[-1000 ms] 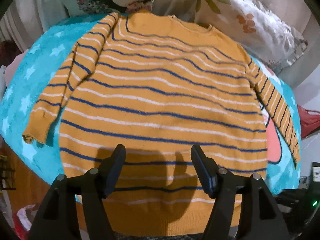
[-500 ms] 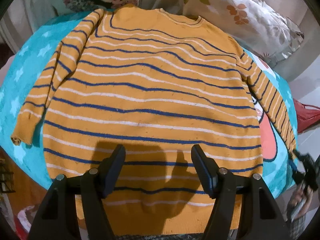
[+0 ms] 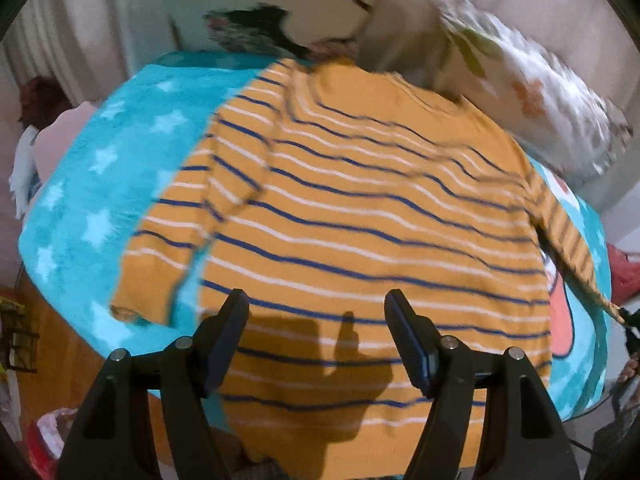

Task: Fold small clothes

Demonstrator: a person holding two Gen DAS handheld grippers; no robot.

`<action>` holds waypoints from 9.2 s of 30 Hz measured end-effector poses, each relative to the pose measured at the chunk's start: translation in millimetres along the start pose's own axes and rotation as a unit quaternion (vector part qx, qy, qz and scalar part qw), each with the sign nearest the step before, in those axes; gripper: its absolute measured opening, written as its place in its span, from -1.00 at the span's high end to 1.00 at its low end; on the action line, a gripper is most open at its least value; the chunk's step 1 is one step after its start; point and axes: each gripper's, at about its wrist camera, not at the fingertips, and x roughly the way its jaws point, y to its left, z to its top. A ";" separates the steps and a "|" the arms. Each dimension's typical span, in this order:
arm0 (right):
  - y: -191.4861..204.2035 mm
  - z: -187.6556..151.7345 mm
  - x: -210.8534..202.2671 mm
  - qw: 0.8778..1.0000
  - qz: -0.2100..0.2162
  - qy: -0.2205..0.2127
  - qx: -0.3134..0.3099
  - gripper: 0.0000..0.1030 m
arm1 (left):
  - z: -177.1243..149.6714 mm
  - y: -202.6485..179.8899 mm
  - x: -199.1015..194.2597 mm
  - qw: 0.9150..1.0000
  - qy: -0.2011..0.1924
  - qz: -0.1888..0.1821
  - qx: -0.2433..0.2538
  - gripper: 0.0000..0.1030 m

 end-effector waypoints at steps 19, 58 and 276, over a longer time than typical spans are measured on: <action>445.4 -244.0 86.0 0.920 0.201 0.173 -0.289 0.89 | 34.0 186.0 10.6 0.995 -0.001 -0.019 -0.101 -0.35; 510.2 -506.4 33.2 0.715 0.241 0.346 -0.557 0.08 | 23.7 297.7 54.1 0.979 0.038 -0.008 -0.201 -0.35; 241.0 -151.1 74.0 0.894 0.323 0.252 -0.180 0.85 | 70.2 28.3 61.5 0.972 0.066 -0.199 -0.109 0.85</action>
